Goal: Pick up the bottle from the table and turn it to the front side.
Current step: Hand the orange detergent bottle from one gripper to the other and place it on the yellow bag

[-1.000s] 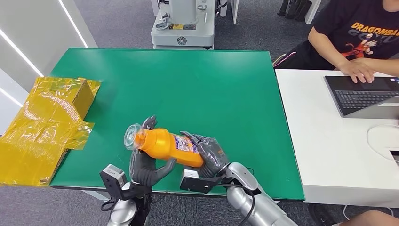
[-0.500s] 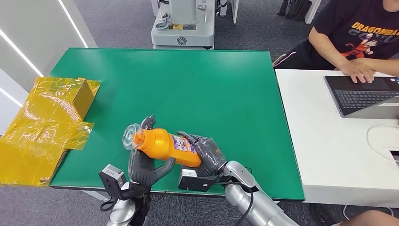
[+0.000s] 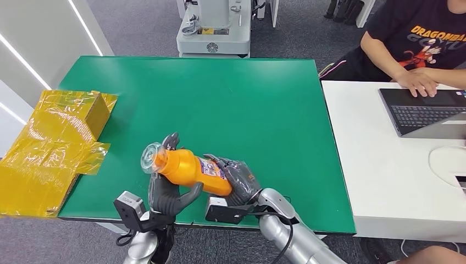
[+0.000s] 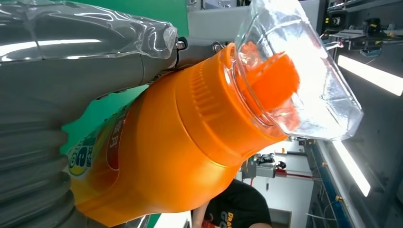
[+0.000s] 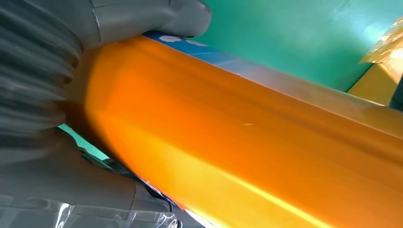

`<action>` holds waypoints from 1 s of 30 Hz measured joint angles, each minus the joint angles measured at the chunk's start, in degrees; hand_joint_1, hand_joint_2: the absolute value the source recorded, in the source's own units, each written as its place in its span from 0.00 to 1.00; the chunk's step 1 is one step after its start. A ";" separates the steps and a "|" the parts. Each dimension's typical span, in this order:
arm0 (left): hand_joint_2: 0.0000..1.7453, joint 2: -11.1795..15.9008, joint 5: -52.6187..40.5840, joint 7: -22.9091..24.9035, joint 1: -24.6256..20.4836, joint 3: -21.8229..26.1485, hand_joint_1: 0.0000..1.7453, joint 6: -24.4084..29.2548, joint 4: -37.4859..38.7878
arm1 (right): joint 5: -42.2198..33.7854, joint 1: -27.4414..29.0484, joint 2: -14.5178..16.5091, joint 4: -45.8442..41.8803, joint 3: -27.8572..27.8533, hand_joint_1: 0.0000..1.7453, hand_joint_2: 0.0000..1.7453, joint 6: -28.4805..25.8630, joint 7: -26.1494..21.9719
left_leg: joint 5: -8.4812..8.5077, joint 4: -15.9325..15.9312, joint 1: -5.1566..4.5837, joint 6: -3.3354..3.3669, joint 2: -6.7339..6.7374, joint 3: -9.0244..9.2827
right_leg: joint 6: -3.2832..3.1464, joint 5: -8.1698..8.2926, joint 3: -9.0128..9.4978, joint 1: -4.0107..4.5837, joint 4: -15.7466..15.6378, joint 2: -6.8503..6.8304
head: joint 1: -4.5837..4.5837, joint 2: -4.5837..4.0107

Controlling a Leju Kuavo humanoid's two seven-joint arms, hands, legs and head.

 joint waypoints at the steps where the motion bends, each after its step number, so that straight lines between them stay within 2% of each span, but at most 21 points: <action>1: 1.00 -0.08 0.00 0.02 -0.09 0.16 0.00 0.05 0.03 | -0.25 0.00 0.15 0.05 0.03 1.00 1.00 0.04 -0.05 | 0.00 0.00 0.00 0.00 0.00 0.00 | 0.00 0.00 0.00 0.00 0.00 0.00 | 0.00 0.00; 4: 1.00 -0.21 0.00 0.10 -0.46 0.48 0.00 0.15 0.19 | -1.05 0.00 0.43 0.10 0.20 1.00 1.00 0.01 -0.33 | 0.00 0.00 0.00 0.00 0.00 0.00 | 0.00 0.00 0.00 0.00 0.00 0.00 | 0.00 0.00; 5: 1.00 -0.22 0.00 0.11 -0.55 0.52 0.12 0.17 0.24 | -1.29 0.00 0.45 0.09 0.31 1.00 1.00 -0.01 -0.40 | 0.00 0.00 0.00 0.00 0.00 0.00 | 0.00 0.00 0.00 0.00 0.00 0.00 | 0.00 0.00; 8: 1.00 -0.27 0.08 0.20 -0.80 0.61 0.86 0.27 0.51 | -1.86 -0.04 0.46 0.06 0.78 1.00 1.00 0.05 -0.50 | 0.00 0.00 0.00 0.00 0.00 0.00 | 0.00 0.00 0.01 0.00 0.00 0.00 | 0.00 0.00; 9: 1.00 -0.28 0.12 0.22 -0.93 0.64 1.00 0.33 0.71 | -2.02 -0.08 0.47 0.06 0.94 1.00 1.00 0.07 -0.51 | 0.00 0.00 0.00 0.00 0.00 0.00 | 0.00 0.00 0.01 0.00 0.00 0.00 | 0.00 0.00; 28: 1.00 -0.33 1.88 0.03 -3.43 0.72 1.00 2.13 4.07 | -4.97 -0.76 0.94 2.30 2.27 0.99 1.00 -1.17 -1.34 | 0.00 0.00 0.00 0.00 -0.01 0.00 | 0.00 0.00 0.02 0.00 0.01 -0.01 | 0.00 0.00; 29: 1.00 -0.33 1.90 0.03 -3.42 0.72 1.00 2.14 4.11 | -4.97 -0.76 0.94 2.36 2.34 0.82 1.00 -1.24 -1.34 | 0.00 0.00 0.00 0.00 -0.01 0.00 | 0.00 0.00 0.02 0.00 0.01 -0.01 | 0.00 0.00; 30: 1.00 -0.33 1.92 0.03 -3.42 0.72 1.00 2.14 4.15 | -4.97 -0.77 0.94 2.41 2.40 0.57 1.00 -1.35 -1.34 | 0.00 0.00 0.00 0.00 -0.01 0.00 | 0.00 0.00 0.02 0.00 0.01 -0.01 | 0.00 0.00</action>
